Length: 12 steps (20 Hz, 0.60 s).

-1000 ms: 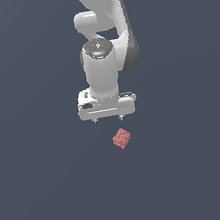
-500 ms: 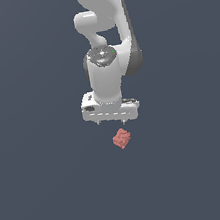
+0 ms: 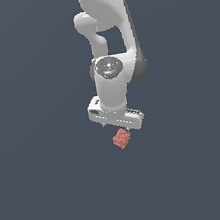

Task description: Pick up the object and move it to a goal position.

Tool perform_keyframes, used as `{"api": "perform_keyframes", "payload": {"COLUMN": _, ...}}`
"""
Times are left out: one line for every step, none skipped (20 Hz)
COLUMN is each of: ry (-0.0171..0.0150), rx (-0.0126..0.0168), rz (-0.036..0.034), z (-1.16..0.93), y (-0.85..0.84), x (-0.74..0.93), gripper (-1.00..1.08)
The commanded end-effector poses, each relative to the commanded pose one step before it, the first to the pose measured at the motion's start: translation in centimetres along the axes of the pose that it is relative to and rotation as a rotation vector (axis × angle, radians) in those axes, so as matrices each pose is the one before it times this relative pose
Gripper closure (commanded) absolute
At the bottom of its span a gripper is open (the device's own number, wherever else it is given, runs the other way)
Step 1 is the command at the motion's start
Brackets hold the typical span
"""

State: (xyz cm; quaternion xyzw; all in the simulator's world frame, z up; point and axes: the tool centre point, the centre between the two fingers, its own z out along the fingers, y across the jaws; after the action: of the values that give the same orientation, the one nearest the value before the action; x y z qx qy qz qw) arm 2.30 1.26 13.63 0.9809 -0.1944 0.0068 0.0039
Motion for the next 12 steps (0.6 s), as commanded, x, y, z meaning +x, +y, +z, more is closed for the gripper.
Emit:
{"api": "perform_keyframes", "payload": {"ry": -0.00325, "rx": 0.00147, "rz": 0.06682, "z": 0.726, "y": -0.461, "x": 0.017, "gripper": -0.92}}
{"api": "perform_keyframes", "payload": {"ry": -0.00129, "rx": 0.00042, "rz": 0.02592, "z": 0.287, "y": -0.178, "x": -0.009, "gripper": -0.92}}
{"api": "perform_keyframes", "payload": {"ry": -0.00121, "rx": 0.00034, "rz": 0.02478, "z": 0.275, "y": -0.169, "x": -0.014, "gripper": -0.92}}
{"api": "perform_keyframes", "payload": {"ry": -0.00112, "rx": 0.00026, "rz": 0.02343, "z": 0.261, "y": -0.158, "x": -0.018, "gripper": -0.92}}
{"api": "perform_keyframes", "payload": {"ry": -0.00104, "rx": 0.00019, "rz": 0.02209, "z": 0.247, "y": -0.148, "x": -0.021, "gripper": -0.92}}
{"api": "perform_keyframes", "payload": {"ry": -0.00096, "rx": 0.00013, "rz": 0.02075, "z": 0.232, "y": -0.137, "x": -0.024, "gripper": -0.92}}
{"api": "perform_keyframes", "payload": {"ry": -0.00088, "rx": 0.00009, "rz": 0.01941, "z": 0.218, "y": -0.127, "x": -0.025, "gripper": -0.92}}
{"api": "perform_keyframes", "payload": {"ry": -0.0008, "rx": 0.00005, "rz": 0.01805, "z": 0.203, "y": -0.118, "x": -0.027, "gripper": -0.92}}
{"api": "perform_keyframes", "payload": {"ry": -0.00072, "rx": 0.00002, "rz": 0.01672, "z": 0.188, "y": -0.108, "x": -0.027, "gripper": -0.92}}
{"api": "perform_keyframes", "payload": {"ry": -0.00065, "rx": -0.00001, "rz": 0.01538, "z": 0.173, "y": -0.098, "x": -0.027, "gripper": -0.92}}
{"api": "perform_keyframes", "payload": {"ry": -0.00058, "rx": -0.00003, "rz": 0.01405, "z": 0.159, "y": -0.088, "x": -0.026, "gripper": -0.92}}
{"api": "perform_keyframes", "payload": {"ry": -0.00052, "rx": -0.00004, "rz": 0.01269, "z": 0.144, "y": -0.08, "x": -0.025, "gripper": -0.92}}
